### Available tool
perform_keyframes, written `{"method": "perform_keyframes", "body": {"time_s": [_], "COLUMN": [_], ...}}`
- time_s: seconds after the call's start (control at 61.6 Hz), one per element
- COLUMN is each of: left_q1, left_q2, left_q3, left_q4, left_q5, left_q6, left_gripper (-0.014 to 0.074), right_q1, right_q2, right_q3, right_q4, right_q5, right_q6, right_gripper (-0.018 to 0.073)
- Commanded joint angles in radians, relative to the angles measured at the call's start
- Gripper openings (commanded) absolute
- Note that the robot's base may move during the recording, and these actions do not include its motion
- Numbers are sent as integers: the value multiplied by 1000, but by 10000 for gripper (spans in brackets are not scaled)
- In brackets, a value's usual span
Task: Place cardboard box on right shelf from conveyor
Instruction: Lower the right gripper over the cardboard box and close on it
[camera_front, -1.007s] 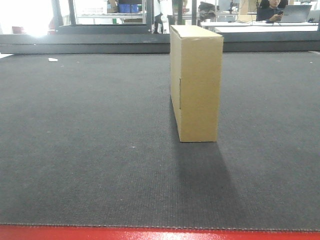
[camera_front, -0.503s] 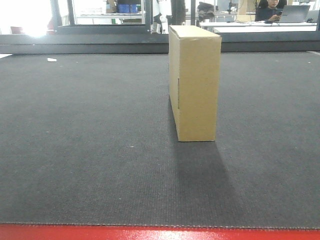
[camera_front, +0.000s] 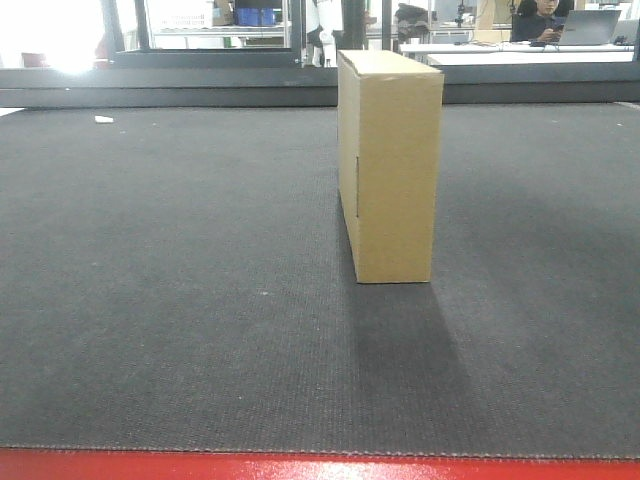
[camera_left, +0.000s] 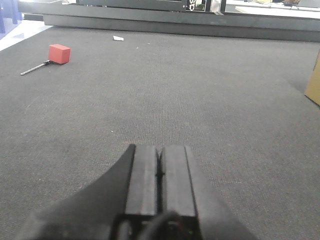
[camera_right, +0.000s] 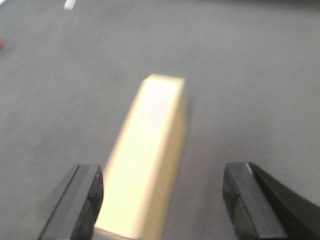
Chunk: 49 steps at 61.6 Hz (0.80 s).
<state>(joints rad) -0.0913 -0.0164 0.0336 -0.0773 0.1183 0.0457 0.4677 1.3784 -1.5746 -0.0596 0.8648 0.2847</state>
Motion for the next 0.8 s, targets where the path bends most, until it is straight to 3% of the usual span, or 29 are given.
{"method": "perform_keyframes", "body": {"time_s": [0.0,0.13,0.276,0.487,0.78], "left_q1": [2,2,2,2,2], "left_q2": [-10,-10,-10,-10,-10], "left_q3": [6,6,6,6,6], "left_q4": [-6,-6,-6,-6,-6], "left_q5": [-85,-85,-85,-85,-85], "left_q6": [0,0,0,0,0], "left_gripper": [-116,-116,-116,-116,-116], "right_q1": [55,119,153,161,136], "right_q2": [84,250,415,537,539], "right_q3": [-147,-329,-506,-617,-610], "right_q4": [-26,-47,-147,-199,-238], "right_q5": [16,125,274,395,409], "right_q6": [60,189,309,314,301], "right_gripper": [591,591,591,591,591]}}
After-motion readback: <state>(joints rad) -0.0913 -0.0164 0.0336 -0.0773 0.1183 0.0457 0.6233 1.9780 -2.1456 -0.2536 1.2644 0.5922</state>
